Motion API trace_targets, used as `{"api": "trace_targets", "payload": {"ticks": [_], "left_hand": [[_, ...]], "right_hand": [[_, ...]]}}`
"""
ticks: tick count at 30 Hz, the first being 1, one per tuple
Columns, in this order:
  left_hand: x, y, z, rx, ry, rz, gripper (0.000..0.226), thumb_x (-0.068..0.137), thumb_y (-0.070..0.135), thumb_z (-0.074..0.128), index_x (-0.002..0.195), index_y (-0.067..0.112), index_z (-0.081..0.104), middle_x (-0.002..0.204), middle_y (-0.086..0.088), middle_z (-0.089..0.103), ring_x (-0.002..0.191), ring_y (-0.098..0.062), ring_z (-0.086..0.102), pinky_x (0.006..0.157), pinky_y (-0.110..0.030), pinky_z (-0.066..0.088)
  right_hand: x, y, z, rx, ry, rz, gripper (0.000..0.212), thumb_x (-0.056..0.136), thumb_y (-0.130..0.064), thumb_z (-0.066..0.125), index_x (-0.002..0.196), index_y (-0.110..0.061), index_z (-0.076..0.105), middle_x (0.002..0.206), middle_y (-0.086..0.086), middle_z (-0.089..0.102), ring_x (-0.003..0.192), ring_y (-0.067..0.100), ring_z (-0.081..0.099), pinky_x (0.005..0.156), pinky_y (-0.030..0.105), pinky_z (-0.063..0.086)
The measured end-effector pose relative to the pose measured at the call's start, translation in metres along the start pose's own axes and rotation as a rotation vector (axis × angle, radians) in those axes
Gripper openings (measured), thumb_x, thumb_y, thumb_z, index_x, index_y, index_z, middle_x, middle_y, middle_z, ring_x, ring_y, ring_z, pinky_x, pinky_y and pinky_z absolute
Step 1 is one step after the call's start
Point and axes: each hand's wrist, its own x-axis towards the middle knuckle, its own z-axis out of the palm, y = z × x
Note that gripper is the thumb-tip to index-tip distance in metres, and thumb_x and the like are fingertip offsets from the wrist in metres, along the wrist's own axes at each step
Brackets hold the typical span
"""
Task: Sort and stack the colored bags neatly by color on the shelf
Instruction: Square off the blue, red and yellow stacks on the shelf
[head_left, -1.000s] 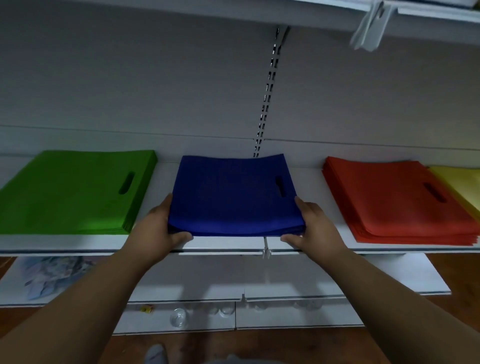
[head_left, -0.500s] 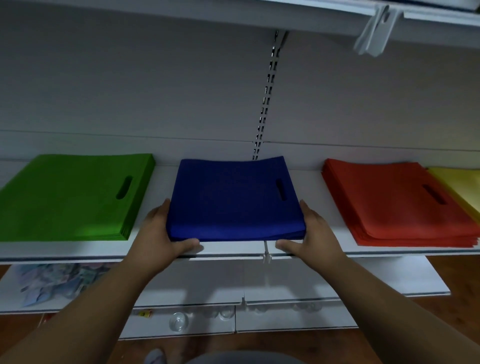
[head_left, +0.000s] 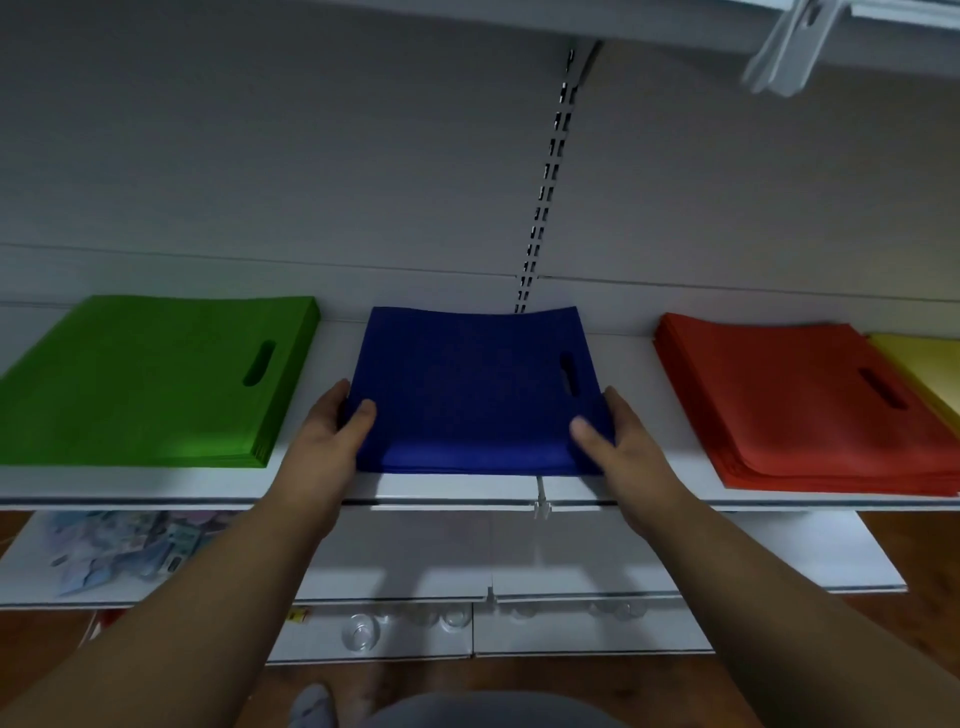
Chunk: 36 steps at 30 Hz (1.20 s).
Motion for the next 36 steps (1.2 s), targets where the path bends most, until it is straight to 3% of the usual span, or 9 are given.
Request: {"api": "trace_targets", "payload": {"ticks": [2, 5, 7, 11, 13, 16, 21, 26, 36], "left_hand": [[0.001, -0.001, -0.002, 0.006, 0.027, -0.013, 0.059, 0.098, 0.027, 0.058, 0.151, 0.016, 0.035, 0.147, 0.000, 0.045, 0.118, -0.008, 0.046, 0.094, -0.022, 0.037], [0.005, 0.004, -0.004, -0.069, 0.095, -0.088, 0.059, 0.096, 0.023, 0.062, 0.149, 0.009, 0.038, 0.147, -0.003, 0.045, 0.116, -0.012, 0.047, 0.096, -0.026, 0.036], [0.010, 0.005, -0.007, -0.157, 0.123, -0.196, 0.058, 0.094, 0.021, 0.064, 0.145, 0.006, 0.042, 0.143, -0.009, 0.049, 0.116, -0.018, 0.052, 0.099, -0.032, 0.041], [0.017, 0.010, -0.008, -0.122, 0.024, -0.324, 0.014, 0.096, 0.017, 0.058, 0.107, 0.007, 0.062, 0.118, -0.013, 0.065, 0.096, -0.027, 0.064, 0.073, -0.039, 0.055], [0.018, 0.013, -0.006, -0.113, -0.005, -0.360, 0.014, 0.097, 0.017, 0.057, 0.107, 0.007, 0.060, 0.113, -0.014, 0.065, 0.093, -0.031, 0.064, 0.062, -0.037, 0.055], [0.018, 0.019, -0.004, -0.162, -0.076, -0.395, 0.020, 0.099, 0.016, 0.054, 0.116, 0.005, 0.058, 0.115, -0.013, 0.065, 0.098, -0.034, 0.065, 0.064, -0.039, 0.057], [0.015, 0.026, -0.008, -0.487, -0.204, -0.518, 0.024, 0.103, 0.021, 0.046, 0.117, 0.008, 0.059, 0.108, -0.015, 0.073, 0.097, -0.034, 0.071, 0.077, -0.053, 0.058], [0.016, 0.023, -0.012, -0.689, -0.335, -0.549, 0.036, 0.105, 0.025, 0.037, 0.131, 0.007, 0.054, 0.121, -0.018, 0.067, 0.108, -0.037, 0.066, 0.090, -0.060, 0.051], [0.028, 0.014, -0.020, -0.573, -0.455, -0.554, 0.045, 0.103, 0.043, 0.038, 0.134, 0.015, 0.056, 0.124, -0.012, 0.067, 0.114, -0.034, 0.064, 0.104, -0.055, 0.043]], "right_hand": [[-0.003, -0.002, 0.002, -0.257, -0.032, -0.121, 0.078, 0.075, -0.039, 0.081, 0.140, -0.036, 0.038, 0.134, -0.010, 0.052, 0.120, 0.009, 0.055, 0.096, 0.030, 0.051], [0.000, 0.002, 0.000, -0.624, 0.009, -0.105, 0.112, 0.067, -0.053, 0.082, 0.154, -0.033, 0.015, 0.159, -0.002, 0.015, 0.147, 0.020, 0.022, 0.111, 0.038, 0.039], [0.003, 0.002, -0.001, -0.795, 0.056, -0.092, 0.116, 0.066, -0.062, 0.077, 0.155, -0.031, 0.010, 0.163, 0.001, 0.003, 0.149, 0.024, 0.014, 0.115, 0.041, 0.034], [0.003, -0.005, 0.007, -1.200, 0.113, -0.368, 0.104, 0.065, -0.076, 0.060, 0.149, -0.021, 0.034, 0.156, 0.016, 0.027, 0.143, 0.036, 0.026, 0.116, 0.054, 0.026], [0.005, -0.009, 0.017, -1.310, 0.076, -0.430, 0.093, 0.069, -0.073, 0.062, 0.142, -0.019, 0.047, 0.154, 0.016, 0.034, 0.144, 0.036, 0.027, 0.117, 0.054, 0.017], [0.008, -0.016, 0.028, -1.324, 0.038, -0.448, 0.077, 0.073, -0.061, 0.068, 0.137, -0.020, 0.055, 0.154, 0.014, 0.035, 0.145, 0.033, 0.026, 0.118, 0.049, 0.007], [0.012, -0.027, 0.047, -1.252, -0.081, -0.494, 0.070, 0.077, -0.056, 0.067, 0.136, -0.020, 0.055, 0.154, 0.012, 0.036, 0.145, 0.032, 0.028, 0.120, 0.047, 0.009], [0.014, -0.032, 0.066, -1.219, -0.115, -0.523, 0.057, 0.075, -0.044, 0.075, 0.122, -0.013, 0.066, 0.140, 0.015, 0.053, 0.132, 0.036, 0.047, 0.114, 0.046, 0.019], [0.006, -0.054, 0.101, -1.069, -0.081, -0.389, 0.055, 0.084, -0.046, 0.069, 0.129, -0.015, 0.062, 0.145, 0.007, 0.048, 0.134, 0.028, 0.043, 0.110, 0.040, 0.031]]}}
